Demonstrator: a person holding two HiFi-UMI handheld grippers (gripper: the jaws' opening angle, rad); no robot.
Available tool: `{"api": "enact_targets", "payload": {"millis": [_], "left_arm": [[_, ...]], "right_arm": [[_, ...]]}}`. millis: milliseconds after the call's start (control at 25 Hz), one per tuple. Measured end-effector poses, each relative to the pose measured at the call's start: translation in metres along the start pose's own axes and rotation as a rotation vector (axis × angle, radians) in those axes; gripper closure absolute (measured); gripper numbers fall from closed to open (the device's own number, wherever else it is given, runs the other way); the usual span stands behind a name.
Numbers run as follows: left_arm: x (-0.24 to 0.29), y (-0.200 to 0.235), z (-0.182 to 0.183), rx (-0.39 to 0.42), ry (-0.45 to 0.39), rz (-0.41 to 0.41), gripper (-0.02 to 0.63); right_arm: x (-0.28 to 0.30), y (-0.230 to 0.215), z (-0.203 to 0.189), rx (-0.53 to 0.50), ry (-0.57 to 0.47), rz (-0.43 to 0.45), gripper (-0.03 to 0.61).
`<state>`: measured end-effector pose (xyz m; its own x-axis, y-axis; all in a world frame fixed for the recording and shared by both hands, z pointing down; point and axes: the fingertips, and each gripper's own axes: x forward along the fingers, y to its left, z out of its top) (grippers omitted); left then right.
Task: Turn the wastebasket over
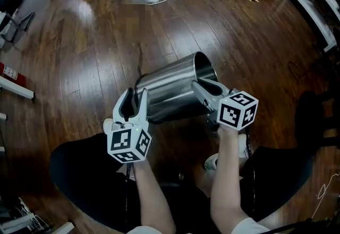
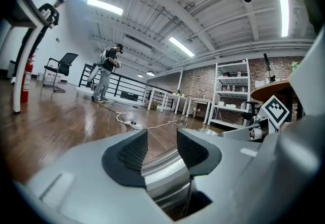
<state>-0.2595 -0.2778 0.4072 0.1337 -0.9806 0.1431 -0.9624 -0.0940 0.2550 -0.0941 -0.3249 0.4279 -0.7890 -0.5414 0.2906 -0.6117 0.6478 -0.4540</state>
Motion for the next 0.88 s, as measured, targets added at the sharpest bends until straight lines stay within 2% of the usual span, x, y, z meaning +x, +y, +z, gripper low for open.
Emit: {"api": "enact_targets", "payload": {"millis": [160, 280, 480, 600, 680, 800, 880], "left_arm": [[0.008, -0.01, -0.011, -0.003, 0.029, -0.029, 0.413], [0.016, -0.024, -0.019, 0.002, 0.049, -0.064, 0.413], [0.03, -0.05, -0.043, 0.036, 0.117, -0.124, 0.413], [0.034, -0.057, -0.064, 0.034, 0.17, -0.143, 0.411], [0.037, -0.058, -0.074, 0.012, 0.193, -0.148, 0.413], [0.04, -0.059, -0.092, 0.014, 0.242, -0.152, 0.413], [0.041, -0.057, -0.105, 0.014, 0.276, -0.145, 0.413]], "right_arm": [[-0.045, -0.066, -0.011, 0.049, -0.039, -0.2, 0.52], [-0.076, -0.111, -0.033, 0.103, 0.002, -0.327, 0.506], [-0.12, -0.17, -0.085, 0.203, 0.105, -0.489, 0.491], [-0.138, -0.183, -0.101, 0.216, 0.107, -0.505, 0.508], [-0.136, -0.182, -0.1, 0.173, 0.116, -0.504, 0.506], [-0.138, -0.178, -0.098, 0.077, 0.181, -0.531, 0.505], [-0.145, -0.175, -0.092, 0.07, 0.161, -0.536, 0.482]]}}
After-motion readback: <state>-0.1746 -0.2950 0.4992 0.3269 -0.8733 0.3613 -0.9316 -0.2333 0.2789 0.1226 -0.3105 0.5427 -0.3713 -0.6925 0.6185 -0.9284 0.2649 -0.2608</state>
